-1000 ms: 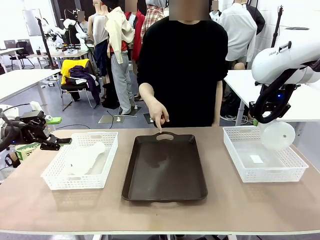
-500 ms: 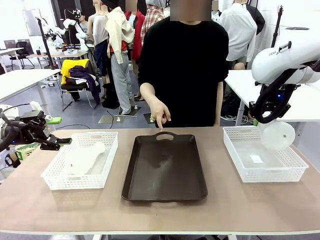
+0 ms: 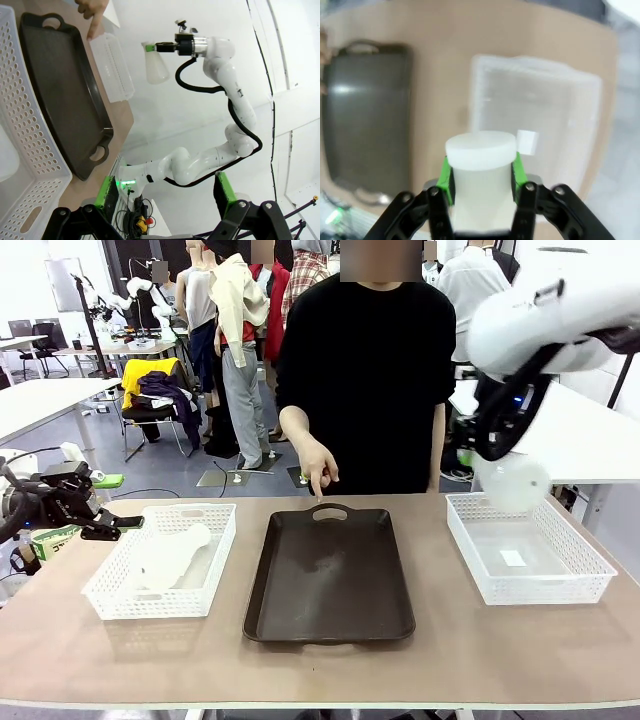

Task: Prepare the laboratory tools.
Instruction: While moving the picked Big flask to the Handle tray indicated by the person, stop as directed by the person, then place the picked Big flask upright in the Handle tray as instructed by the person.

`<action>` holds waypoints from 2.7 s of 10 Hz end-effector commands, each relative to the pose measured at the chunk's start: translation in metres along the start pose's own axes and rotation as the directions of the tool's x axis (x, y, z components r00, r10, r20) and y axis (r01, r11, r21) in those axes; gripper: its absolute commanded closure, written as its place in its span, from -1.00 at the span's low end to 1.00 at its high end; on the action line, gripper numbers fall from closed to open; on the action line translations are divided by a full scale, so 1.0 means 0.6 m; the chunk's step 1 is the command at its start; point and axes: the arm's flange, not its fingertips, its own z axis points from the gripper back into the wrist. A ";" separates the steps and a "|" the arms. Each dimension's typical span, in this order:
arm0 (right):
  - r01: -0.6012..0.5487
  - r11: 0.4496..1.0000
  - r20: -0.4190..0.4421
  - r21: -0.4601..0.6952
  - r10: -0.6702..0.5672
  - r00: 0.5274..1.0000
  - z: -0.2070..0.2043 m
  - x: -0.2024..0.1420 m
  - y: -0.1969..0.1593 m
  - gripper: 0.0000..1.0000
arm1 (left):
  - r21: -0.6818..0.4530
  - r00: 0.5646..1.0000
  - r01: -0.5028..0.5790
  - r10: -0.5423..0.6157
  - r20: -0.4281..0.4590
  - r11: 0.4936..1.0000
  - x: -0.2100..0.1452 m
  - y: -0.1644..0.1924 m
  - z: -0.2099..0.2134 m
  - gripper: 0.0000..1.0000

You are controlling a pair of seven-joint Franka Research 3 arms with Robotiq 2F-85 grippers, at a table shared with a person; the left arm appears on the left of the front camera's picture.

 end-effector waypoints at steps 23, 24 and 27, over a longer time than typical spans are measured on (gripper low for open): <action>-0.408 0.882 0.020 0.235 0.415 0.909 -0.220 0.010 0.376 1.00 | -0.015 1.000 0.012 -0.012 0.013 1.000 0.002 -0.004 0.002 -1.00; -0.408 0.882 0.020 0.235 0.415 0.909 -0.220 0.010 0.376 1.00 | -0.015 1.000 0.012 -0.012 0.013 1.000 0.002 -0.004 0.002 -1.00; -0.408 0.882 0.020 0.235 0.415 0.909 -0.220 0.010 0.376 1.00 | -0.015 1.000 0.012 -0.012 0.013 1.000 0.002 -0.004 0.002 -1.00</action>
